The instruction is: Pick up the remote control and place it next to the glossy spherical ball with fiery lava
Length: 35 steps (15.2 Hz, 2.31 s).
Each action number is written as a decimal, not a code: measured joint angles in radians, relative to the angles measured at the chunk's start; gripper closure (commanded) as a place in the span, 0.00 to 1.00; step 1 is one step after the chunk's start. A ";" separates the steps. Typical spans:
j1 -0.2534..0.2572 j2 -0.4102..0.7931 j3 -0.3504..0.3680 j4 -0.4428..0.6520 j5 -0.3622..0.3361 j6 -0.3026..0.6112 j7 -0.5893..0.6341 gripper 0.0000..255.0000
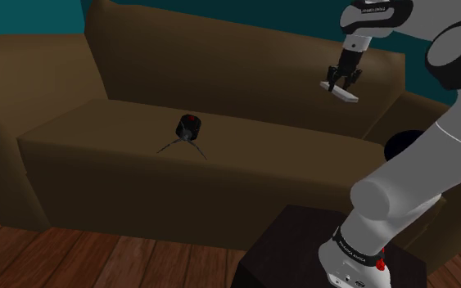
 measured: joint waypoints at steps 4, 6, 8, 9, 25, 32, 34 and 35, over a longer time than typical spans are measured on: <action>-0.041 0.076 -0.067 0.080 0.024 -0.002 -0.112 1.00; -0.065 0.117 -0.099 0.120 0.042 -0.002 -0.171 1.00; -0.089 0.164 -0.128 0.170 0.065 -0.007 -0.226 1.00; -0.104 0.185 -0.142 0.192 0.076 -0.010 -0.255 1.00; -0.459 0.671 -0.228 0.777 0.356 -0.165 -0.604 1.00; -0.421 0.634 -0.233 0.619 0.337 -0.047 -0.612 1.00; -0.410 0.625 -0.234 0.579 0.333 -0.016 -0.611 1.00; -0.405 0.622 -0.234 0.559 0.331 0.001 -0.611 1.00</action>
